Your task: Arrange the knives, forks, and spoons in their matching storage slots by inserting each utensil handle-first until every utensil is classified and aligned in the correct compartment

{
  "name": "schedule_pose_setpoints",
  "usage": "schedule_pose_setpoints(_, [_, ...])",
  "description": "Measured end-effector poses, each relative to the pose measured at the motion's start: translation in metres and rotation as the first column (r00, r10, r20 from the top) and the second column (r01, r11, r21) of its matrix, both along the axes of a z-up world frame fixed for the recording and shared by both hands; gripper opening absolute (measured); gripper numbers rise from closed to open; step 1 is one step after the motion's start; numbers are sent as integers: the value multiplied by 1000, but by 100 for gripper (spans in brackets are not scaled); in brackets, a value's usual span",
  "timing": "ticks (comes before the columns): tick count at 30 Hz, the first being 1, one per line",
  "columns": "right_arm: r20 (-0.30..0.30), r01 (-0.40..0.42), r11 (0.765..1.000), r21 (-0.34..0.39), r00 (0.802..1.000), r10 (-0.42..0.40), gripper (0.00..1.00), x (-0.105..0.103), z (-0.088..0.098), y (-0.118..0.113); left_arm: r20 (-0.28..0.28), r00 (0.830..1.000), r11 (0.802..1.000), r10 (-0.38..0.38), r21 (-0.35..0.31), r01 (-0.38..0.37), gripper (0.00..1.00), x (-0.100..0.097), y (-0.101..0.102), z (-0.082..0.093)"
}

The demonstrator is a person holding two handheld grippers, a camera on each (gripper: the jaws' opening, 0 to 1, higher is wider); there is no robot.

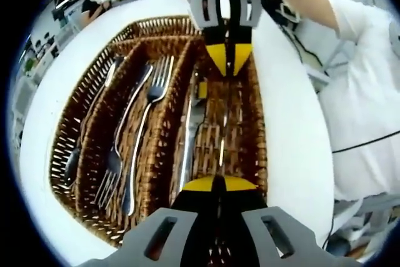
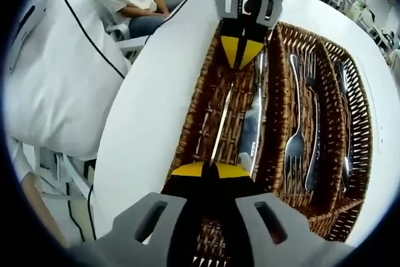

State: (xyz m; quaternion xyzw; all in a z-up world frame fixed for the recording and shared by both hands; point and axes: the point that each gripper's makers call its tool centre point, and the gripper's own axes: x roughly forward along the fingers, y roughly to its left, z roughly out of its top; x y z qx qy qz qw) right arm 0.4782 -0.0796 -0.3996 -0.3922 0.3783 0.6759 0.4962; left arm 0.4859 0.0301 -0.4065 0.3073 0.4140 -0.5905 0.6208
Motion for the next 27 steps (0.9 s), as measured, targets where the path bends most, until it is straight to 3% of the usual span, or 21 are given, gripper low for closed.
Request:
schedule_pose_setpoints(6, [-48,40,999,0,998,-40,2,0,0,0,-46,999,999,-24,-23,23,1,-5,-1,2])
schedule_pose_setpoints(16, [-77,73,997,-6,994,-73,1,-1,3,1,-49,998,999,-47,-22,46,1,-6,-2,5])
schedule_pose_setpoints(19, [-118,95,993,63,989,-87,0,-4,17,13,-53,998,999,-43,-29,41,1,-5,0,6])
schedule_pose_setpoints(20, [-114,87,995,56,990,-80,0,-4,18,11,-58,997,999,-42,-35,40,1,-5,0,6])
schedule_pose_setpoints(22, [-43,70,998,-6,997,-70,0,2,12,3,-66,997,998,-45,-39,43,1,-6,0,6])
schedule_pose_setpoints(24, [-87,98,995,23,992,-96,1,-1,15,8,-64,997,999,-40,-32,38,1,-4,2,5])
schedule_pose_setpoints(25, [-93,83,996,22,992,-80,1,-3,15,7,-66,997,999,-37,-33,35,1,-3,2,5])
schedule_pose_setpoints(26, [-40,14,1000,24,999,-13,1,-1,12,5,-69,997,999,-36,-35,34,1,-4,2,5])
schedule_pose_setpoints(27, [-30,7,1000,17,1000,-7,3,0,11,4,-70,997,999,-35,-37,33,1,-3,2,5])
